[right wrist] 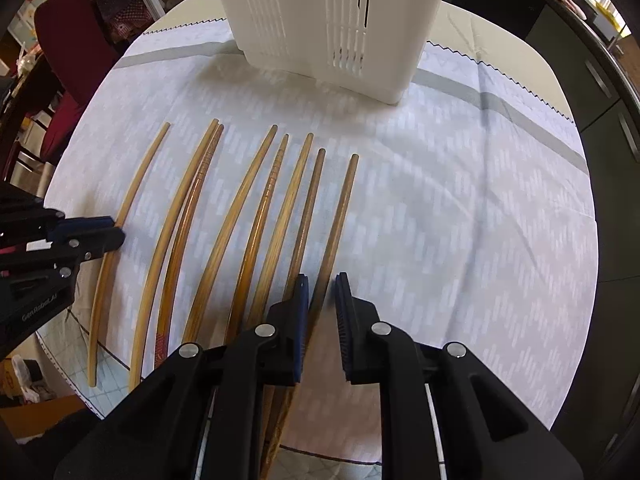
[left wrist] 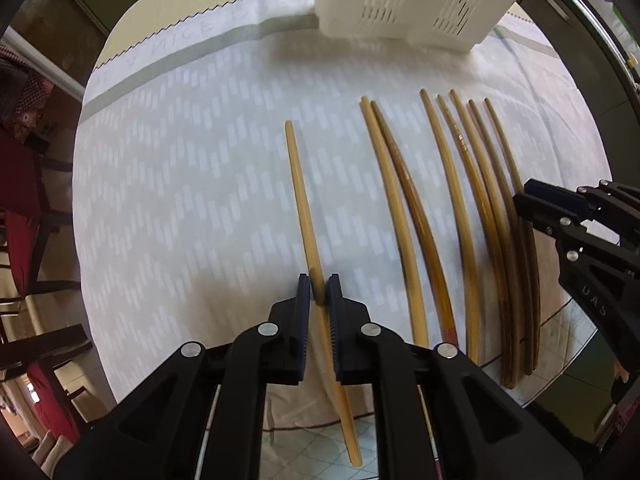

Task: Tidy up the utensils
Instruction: 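Close the left tool on one chopstick while the right tool grasps another chopstick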

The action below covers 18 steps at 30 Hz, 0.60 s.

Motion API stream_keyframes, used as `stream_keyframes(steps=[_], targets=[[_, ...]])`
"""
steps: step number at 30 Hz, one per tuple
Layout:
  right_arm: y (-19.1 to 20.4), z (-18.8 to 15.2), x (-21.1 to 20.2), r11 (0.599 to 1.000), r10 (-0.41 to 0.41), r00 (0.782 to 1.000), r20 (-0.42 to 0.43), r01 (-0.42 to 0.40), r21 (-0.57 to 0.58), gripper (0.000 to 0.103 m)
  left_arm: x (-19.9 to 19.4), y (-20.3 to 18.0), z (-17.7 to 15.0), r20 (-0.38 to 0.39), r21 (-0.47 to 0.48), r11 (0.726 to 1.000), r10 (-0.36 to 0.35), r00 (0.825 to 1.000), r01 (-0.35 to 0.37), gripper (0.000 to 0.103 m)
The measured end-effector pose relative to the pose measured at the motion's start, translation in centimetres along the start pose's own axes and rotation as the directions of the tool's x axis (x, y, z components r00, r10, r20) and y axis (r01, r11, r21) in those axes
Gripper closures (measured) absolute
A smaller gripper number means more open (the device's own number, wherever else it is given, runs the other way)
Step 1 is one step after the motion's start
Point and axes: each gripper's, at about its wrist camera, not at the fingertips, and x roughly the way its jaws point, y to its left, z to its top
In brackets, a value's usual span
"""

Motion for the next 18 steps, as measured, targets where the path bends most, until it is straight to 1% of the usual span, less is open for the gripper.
stream_keyframes(steps=[3,5,7,12,18], targets=[[0.2,0.0,-0.1,1.000,-0.008,1.000,0.003,0.008,0.002,0.091,0.0,0.1,-0.5,0.000,-0.012,1.000,0.004,1.000,-0.004,0.094],[0.3,0.2,0.0,1.000,0.002,1.000,0.006,-0.002,0.014,0.095,0.0,0.1,-0.8,0.007,-0.020,1.000,0.000,1.000,0.000,0.094],[0.1,0.3,-0.1,1.000,0.012,1.000,0.010,-0.012,0.021,0.096,0.0,0.3,-0.6,0.016,-0.021,1.000,-0.003,1.000,0.003,0.095],[-0.7,0.6,-0.1,0.997,0.052,0.998,0.019,-0.053,0.057,0.096,0.2,0.5,-0.1,0.023,-0.013,1.000,-0.012,1.000,0.012,0.096],[-1.8,0.2,-1.1,0.990,0.104,0.992,0.071,-0.110,0.086,0.096,-0.5,1.1,1.2,0.078,-0.028,0.999,-0.013,0.997,0.015,0.097]])
